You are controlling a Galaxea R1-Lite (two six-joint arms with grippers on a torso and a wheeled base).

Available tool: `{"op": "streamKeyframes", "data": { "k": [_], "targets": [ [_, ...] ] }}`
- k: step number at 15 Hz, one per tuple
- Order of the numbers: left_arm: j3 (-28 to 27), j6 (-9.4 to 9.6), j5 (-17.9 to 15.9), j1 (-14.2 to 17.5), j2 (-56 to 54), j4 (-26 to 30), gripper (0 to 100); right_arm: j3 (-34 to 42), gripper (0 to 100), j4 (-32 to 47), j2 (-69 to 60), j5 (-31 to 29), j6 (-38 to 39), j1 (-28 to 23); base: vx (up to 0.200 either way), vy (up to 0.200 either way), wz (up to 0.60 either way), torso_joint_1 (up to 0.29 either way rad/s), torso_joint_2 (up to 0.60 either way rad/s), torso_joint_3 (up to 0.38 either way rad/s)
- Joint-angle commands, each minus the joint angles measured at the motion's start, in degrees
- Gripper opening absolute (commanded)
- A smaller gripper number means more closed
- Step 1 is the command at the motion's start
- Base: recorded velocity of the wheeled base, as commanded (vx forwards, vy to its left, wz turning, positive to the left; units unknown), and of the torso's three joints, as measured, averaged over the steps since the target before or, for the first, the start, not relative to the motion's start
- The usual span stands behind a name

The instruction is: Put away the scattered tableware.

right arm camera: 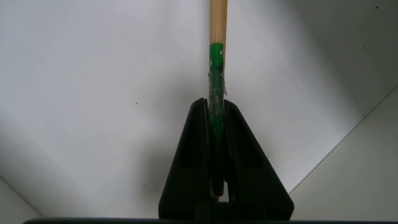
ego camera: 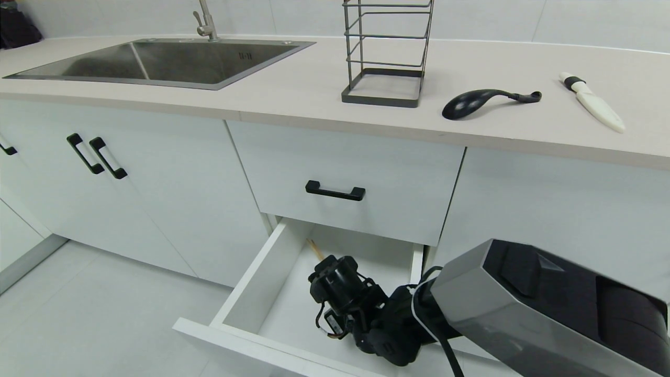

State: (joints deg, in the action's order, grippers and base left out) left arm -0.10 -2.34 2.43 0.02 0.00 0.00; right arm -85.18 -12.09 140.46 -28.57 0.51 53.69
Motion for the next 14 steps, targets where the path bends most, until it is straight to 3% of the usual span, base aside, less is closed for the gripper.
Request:
{"op": "streamKeyframes", "data": {
  "k": [1,2,3,14],
  "targets": [
    [0.0,-0.03,0.0,0.0,0.0,0.0,100,-0.8,0,0.0,0.8,0.0,0.0,0.1,0.0,0.0,0.0,0.0,0.0,0.0],
    [0.0,-0.03,0.0,0.0,0.0,0.0,100,-0.9,0,0.0,0.9,0.0,-0.1,0.1,0.0,0.0,0.0,0.0,0.0,0.0],
    [0.0,-0.03,0.0,0.1,0.0,0.0,100,-1.0,100,0.0,0.9,0.0,-0.1,0.1,0.0,0.0,0.0,0.0,0.0,0.0],
    [0.0,-0.03,0.0,0.0,0.0,0.0,100,0.7,100,3.7,-9.7,0.1,0.7,2.2,0.0,0.0,0.0,0.0,0.0,0.0]
  ]
}}
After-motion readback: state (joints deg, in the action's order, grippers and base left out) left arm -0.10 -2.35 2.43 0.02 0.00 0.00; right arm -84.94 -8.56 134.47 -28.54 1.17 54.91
